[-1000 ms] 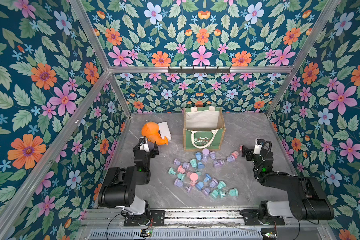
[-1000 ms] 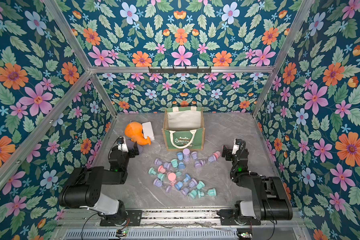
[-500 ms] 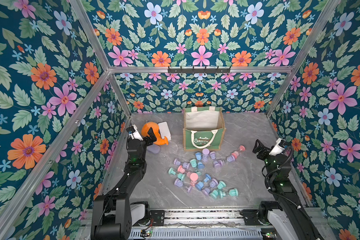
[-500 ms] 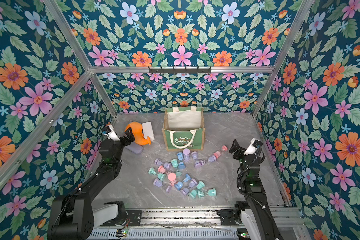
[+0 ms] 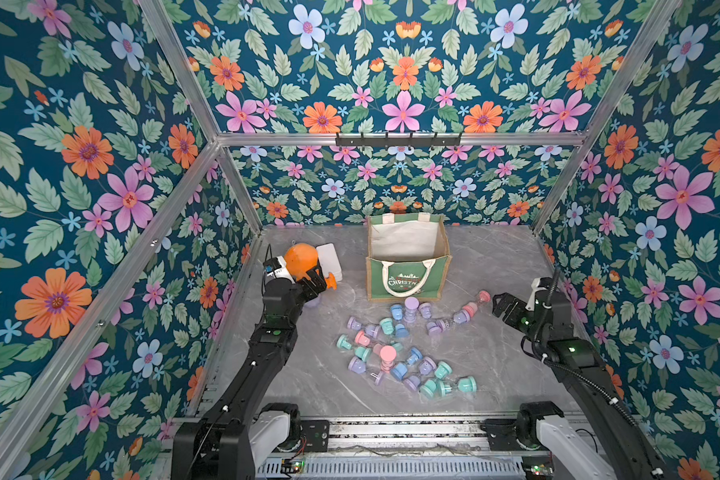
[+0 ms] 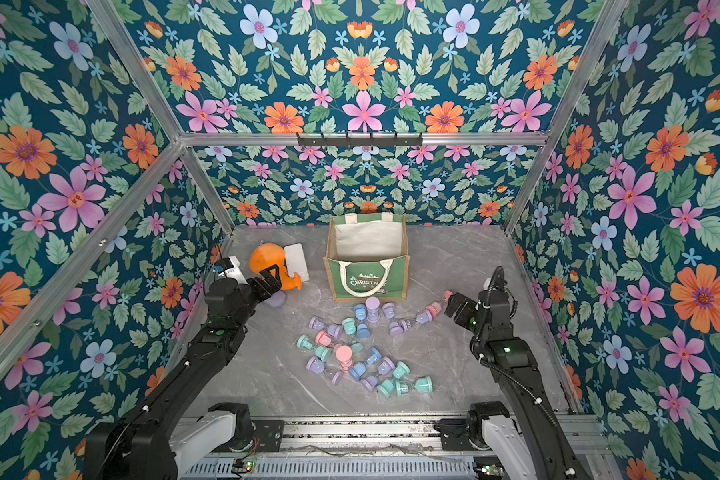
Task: Put the hourglass into the canvas bag
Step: Pick up the hourglass from the center of the board.
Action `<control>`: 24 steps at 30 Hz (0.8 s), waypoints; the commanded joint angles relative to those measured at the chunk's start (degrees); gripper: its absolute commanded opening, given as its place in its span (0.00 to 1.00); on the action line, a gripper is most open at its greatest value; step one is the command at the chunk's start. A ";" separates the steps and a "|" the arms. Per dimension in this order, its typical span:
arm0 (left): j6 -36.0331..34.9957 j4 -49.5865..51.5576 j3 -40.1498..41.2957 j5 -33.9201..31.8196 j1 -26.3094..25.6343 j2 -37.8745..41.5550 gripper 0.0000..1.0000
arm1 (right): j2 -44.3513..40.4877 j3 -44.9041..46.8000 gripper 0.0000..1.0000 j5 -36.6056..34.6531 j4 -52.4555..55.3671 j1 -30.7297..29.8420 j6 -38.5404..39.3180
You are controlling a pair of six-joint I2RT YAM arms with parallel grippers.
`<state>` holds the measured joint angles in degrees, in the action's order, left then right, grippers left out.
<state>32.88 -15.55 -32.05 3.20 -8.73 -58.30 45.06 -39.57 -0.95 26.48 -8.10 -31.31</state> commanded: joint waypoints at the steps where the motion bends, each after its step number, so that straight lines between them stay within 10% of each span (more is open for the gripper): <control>1: -1.33 5.31 0.22 0.06 -3.72 2.22 1.00 | 1.93 -3.95 0.99 -5.09 11.99 -5.29 -2.24; 24: 0.24 9.06 -2.03 -17.17 -43.93 -3.44 1.00 | 16.75 -8.35 0.99 -8.54 31.80 -39.30 -26.40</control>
<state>31.44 -4.56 -33.58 -10.81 -50.43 -60.47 61.21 -48.97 -10.09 56.29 -45.91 -49.91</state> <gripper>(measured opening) 0.998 0.992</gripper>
